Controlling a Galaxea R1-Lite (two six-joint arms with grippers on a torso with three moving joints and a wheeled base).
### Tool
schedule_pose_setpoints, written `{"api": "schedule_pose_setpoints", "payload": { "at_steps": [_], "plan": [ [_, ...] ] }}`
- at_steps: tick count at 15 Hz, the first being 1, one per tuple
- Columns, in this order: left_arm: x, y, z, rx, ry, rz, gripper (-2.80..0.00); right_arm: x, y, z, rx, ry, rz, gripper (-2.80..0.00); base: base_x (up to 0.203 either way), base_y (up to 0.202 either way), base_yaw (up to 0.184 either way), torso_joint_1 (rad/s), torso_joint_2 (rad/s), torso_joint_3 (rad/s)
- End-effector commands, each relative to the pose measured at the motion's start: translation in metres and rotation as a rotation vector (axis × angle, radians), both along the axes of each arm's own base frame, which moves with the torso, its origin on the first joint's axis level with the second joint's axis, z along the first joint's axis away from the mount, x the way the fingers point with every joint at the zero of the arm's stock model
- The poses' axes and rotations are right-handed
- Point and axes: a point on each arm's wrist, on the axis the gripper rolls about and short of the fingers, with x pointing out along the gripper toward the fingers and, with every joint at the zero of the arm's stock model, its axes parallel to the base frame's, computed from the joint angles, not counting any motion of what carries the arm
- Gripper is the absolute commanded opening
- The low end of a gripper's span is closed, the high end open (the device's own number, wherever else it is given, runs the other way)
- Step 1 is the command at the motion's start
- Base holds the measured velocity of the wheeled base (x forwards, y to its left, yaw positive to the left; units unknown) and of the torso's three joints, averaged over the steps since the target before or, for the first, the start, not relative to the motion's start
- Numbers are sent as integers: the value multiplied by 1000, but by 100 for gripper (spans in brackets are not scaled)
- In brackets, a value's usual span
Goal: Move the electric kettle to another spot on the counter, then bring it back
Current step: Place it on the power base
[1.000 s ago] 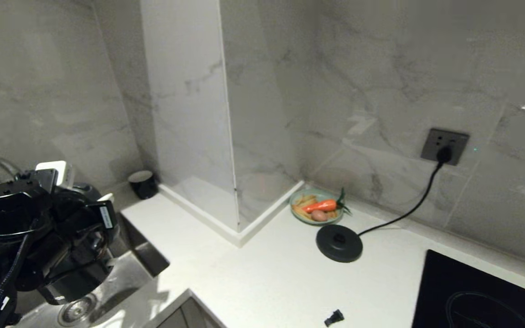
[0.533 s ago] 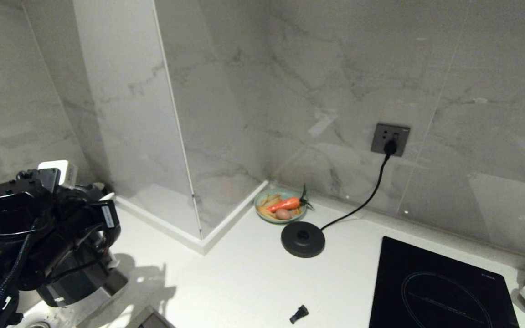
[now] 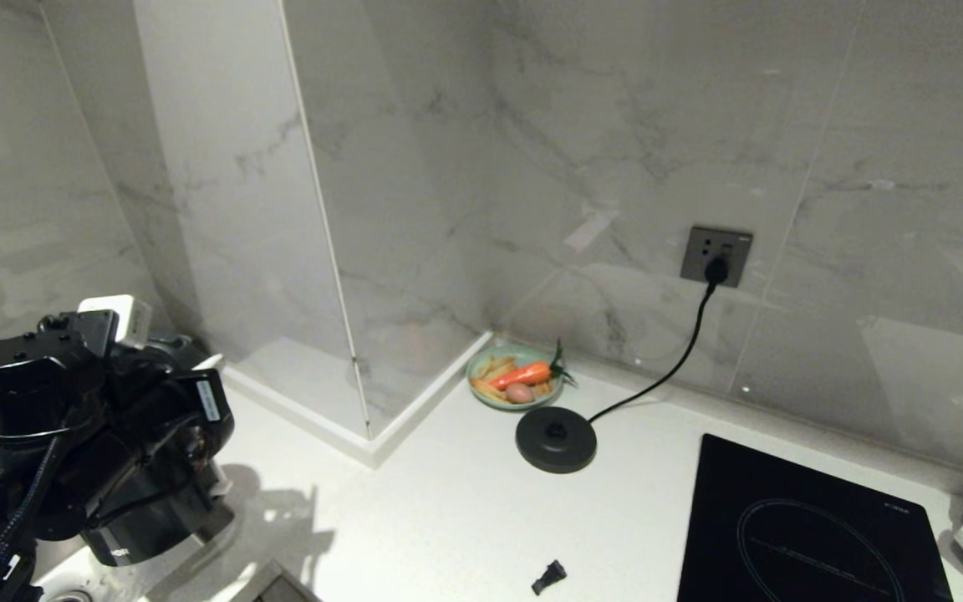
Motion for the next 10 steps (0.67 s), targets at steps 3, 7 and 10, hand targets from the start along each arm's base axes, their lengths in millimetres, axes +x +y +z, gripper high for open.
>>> {"api": "schedule_pose_setpoints", "payload": {
  "at_steps": [3,7,10],
  "plan": [
    [0,0,1,-1,-7,1,-280,0,0,0,0,-1,0,-280,0,0,0,0,0,0],
    [-1,0,1,-1,-7,1,-280,0,0,0,0,0,0,-280,-103,0,0,7,7,1],
    [-1,0,1,-1,-7,1,-280,0,0,0,0,2,0,-280,-200,0,0,-8,8,7]
  ]
}}
